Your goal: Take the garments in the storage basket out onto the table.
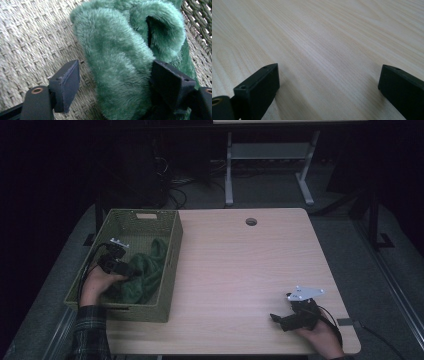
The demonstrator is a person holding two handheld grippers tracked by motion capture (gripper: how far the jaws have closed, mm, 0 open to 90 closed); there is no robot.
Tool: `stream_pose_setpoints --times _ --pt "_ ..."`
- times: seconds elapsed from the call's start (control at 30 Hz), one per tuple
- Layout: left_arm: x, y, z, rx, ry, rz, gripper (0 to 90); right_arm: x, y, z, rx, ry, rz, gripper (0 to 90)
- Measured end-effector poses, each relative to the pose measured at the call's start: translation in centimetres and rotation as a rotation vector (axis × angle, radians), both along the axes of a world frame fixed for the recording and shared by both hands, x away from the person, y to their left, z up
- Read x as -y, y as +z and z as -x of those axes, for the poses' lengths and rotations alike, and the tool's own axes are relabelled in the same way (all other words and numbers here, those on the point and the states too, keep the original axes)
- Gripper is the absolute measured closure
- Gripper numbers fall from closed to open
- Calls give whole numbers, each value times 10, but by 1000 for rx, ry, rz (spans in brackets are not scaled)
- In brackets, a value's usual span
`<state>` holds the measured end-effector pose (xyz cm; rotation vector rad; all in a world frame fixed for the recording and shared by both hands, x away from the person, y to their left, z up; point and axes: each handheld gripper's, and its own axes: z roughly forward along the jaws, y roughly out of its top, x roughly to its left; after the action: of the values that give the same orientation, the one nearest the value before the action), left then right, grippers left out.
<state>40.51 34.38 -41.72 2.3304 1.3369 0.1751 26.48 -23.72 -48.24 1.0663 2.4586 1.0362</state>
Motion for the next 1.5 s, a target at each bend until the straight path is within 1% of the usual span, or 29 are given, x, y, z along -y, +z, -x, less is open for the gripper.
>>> stream_pose_setpoints --times 0.07,0.17,0.2,0.27,0.3,0.33,0.37,0.4,0.47,0.53,0.57,0.67,0.73,0.8,0.93,1.03,1.07,1.2,1.5 --pt "0 -2 0 -16 -7 -9 264 0 0 0 0 -1 -1 33" --pt "0 -5 -1 -47 -13 -5 330 0 0 0 0 -1 -1 33" --pt "-1 -5 -1 -61 -30 -14 356 0 0 0 0 -1 -1 33" --pt "-1 -6 -1 -83 -36 2 452 0 0 0 0 0 0 33" --pt "-1 -6 -1 -91 -41 1 489 0 0 0 0 -1 -1 33" --pt "-1 -5 0 -100 -46 0 552 0 0 0 0 -1 -1 33" --pt "-1 -5 0 -105 -49 1 588 0 0 0 0 -1 0 33" --pt "0 -5 0 -113 -40 12 632 0 0 0 0 -1 -1 33" --pt "0 -4 0 -128 -40 22 709 0 0 0 0 -1 -1 33" --pt "1 -2 1 -126 -47 16 745 0 0 0 0 -1 -1 33" --pt "1 1 1 -125 -58 8 754 0 0 0 0 -1 -1 33" --pt "3 9 2 -105 -62 21 762 0 0 0 0 0 0 33" --pt "4 16 3 -78 -57 40 765 0 0 0 0 -1 -1 32" --pt "5 24 4 -59 -66 50 767 0 0 0 1 0 0 33" --pt "5 38 7 -27 -64 66 771 0 0 0 0 -1 -1 33" --pt "4 53 9 10 -68 70 772 0 0 0 0 -1 -1 33" --pt "5 56 10 17 -63 74 774 0 0 0 0 -1 -1 32" --pt "5 71 12 52 -73 77 776 0 0 0 0 -1 -1 33" --pt "6 110 16 143 -79 95 783 0 0 0 0 -1 -1 33"
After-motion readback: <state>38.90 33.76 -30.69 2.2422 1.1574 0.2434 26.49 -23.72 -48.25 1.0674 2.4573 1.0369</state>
